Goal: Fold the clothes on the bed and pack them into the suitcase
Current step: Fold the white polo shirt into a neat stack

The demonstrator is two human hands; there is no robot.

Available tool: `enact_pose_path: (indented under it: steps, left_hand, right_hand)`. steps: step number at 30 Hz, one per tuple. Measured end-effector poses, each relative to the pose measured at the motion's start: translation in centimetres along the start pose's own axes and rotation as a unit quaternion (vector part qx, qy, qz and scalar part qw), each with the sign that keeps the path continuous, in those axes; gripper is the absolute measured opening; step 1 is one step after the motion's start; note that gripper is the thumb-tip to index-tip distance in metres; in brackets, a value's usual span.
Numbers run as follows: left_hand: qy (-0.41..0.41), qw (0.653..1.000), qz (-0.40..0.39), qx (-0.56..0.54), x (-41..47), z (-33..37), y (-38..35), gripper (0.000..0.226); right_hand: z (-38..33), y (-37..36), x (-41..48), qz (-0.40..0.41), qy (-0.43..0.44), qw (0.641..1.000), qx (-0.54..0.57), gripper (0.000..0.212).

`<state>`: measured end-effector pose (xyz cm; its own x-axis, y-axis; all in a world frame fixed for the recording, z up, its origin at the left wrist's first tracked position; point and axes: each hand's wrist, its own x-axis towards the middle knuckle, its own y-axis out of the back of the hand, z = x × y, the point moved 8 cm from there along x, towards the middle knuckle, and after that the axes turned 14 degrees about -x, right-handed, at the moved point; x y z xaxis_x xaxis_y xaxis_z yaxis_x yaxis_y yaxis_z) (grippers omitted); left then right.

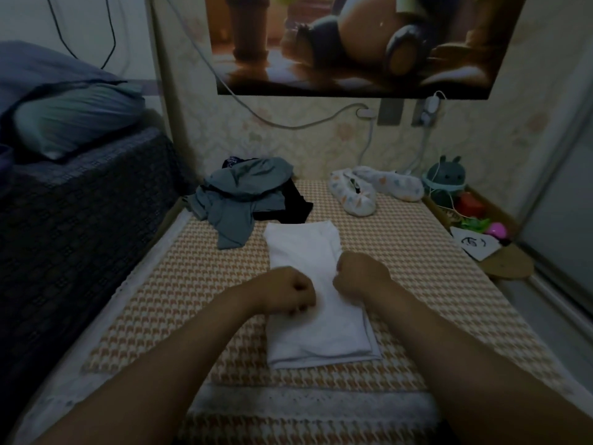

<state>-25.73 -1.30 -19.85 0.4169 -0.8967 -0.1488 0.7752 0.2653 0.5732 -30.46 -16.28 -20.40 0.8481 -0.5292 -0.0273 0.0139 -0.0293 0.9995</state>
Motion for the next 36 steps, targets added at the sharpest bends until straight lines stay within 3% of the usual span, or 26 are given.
enact_pose_path:
  steps: [3,5,9,11,13,16,18,20,21,24,26,28,31,33,36]
  left_hand:
    - [-0.068,0.974,0.197,0.087,1.8,-0.7,4.2,0.018]
    - [-0.068,0.962,0.238,0.113,3.3,-2.8,5.2,0.021]
    - [-0.082,0.955,0.221,0.179,6.7,-5.6,5.1,0.02]
    - [-0.025,0.965,0.171,0.199,7.9,-7.1,4.3,0.06]
    - [0.047,0.97,0.105,0.213,8.8,-9.2,3.4,0.085]
    - [0.122,0.966,0.072,0.218,9.3,-11.8,3.9,0.099]
    - [0.136,0.96,0.089,0.227,10.0,-12.2,4.8,0.096]
    - [0.123,0.952,0.134,0.246,10.4,-11.6,5.4,0.084]
    - [0.114,0.947,0.155,0.257,10.5,-11.2,5.6,0.079]
    - [0.113,0.954,0.14,0.24,10.8,-11.6,5.4,0.077]
    - [0.127,0.954,0.117,0.246,10.8,-12.2,5.5,0.078]
    - [0.127,0.939,0.123,0.296,10.7,-11.9,5.8,0.077]
    - [0.001,0.92,0.149,0.361,10.2,-8.4,3.7,0.07]
    - [-0.072,0.932,0.146,0.324,9.4,-7.1,1.6,0.066]
    - [-0.038,0.949,0.106,0.296,7.0,-6.8,-0.6,0.097]
  right_hand:
    - [-0.4,0.4,2.5,0.043,-0.009,0.994,0.098,0.039]
    - [-0.6,-0.2,4.0,0.054,-0.005,0.988,0.142,0.042]
    - [-1.7,-1.4,7.3,0.077,0.04,0.985,0.151,0.049]
    - [-2.2,-2.0,8.7,0.083,0.061,0.983,0.15,0.043]
    - [-1.7,-2.5,9.9,0.108,0.045,0.981,0.152,0.036]
    - [-2.0,-3.8,10.3,0.127,0.065,0.989,0.025,0.049]
    - [-2.2,-3.7,10.4,0.157,0.066,0.985,-0.019,0.054]
    - [-2.5,-3.0,10.7,0.187,0.055,0.976,-0.099,0.035]
    - [-2.6,-2.8,10.9,0.187,0.057,0.977,-0.088,0.032]
    - [-4.0,-4.1,10.7,0.165,0.181,0.969,-0.022,0.038]
    - [-4.2,-5.6,10.0,0.09,0.208,0.974,-0.003,0.051]
    - [-3.5,-6.8,9.7,0.014,0.177,0.983,-0.039,0.06]
    - [-3.3,-6.3,8.7,0.046,0.172,0.979,-0.095,0.068]
    - [-3.7,-5.6,7.7,0.073,0.188,0.972,-0.118,0.08]
    - [-4.5,-5.2,5.0,0.083,0.229,0.962,-0.125,0.08]
